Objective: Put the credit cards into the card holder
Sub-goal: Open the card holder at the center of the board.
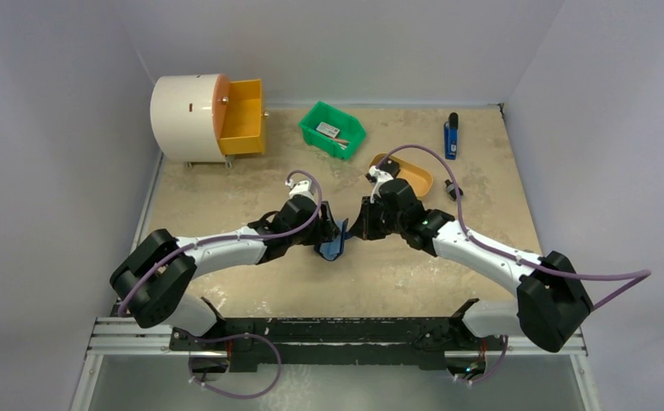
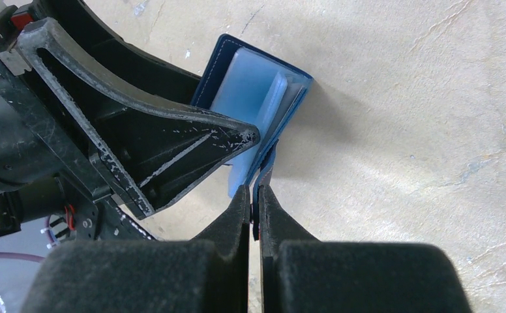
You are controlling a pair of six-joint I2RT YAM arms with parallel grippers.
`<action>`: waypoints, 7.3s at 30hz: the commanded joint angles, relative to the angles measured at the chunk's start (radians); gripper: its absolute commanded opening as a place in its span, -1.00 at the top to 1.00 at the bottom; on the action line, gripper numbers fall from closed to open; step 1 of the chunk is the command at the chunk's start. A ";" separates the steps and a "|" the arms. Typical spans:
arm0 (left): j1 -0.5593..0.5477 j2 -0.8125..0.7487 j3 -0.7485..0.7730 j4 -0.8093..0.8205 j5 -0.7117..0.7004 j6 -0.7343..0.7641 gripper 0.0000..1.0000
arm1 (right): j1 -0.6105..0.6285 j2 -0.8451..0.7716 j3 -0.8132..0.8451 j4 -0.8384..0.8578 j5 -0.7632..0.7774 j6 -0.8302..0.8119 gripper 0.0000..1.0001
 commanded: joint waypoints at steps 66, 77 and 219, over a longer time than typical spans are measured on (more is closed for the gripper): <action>-0.007 -0.016 0.016 -0.220 -0.374 -0.035 0.38 | -0.003 0.045 -0.039 -0.033 0.104 0.016 1.00; -0.006 -0.154 0.047 -0.306 -0.441 -0.045 -0.19 | -0.002 0.058 -0.012 -0.047 0.111 0.001 1.00; -0.101 -0.113 0.125 -0.176 -0.230 -0.009 -0.34 | 0.000 0.045 -0.007 -0.026 0.106 -0.013 1.00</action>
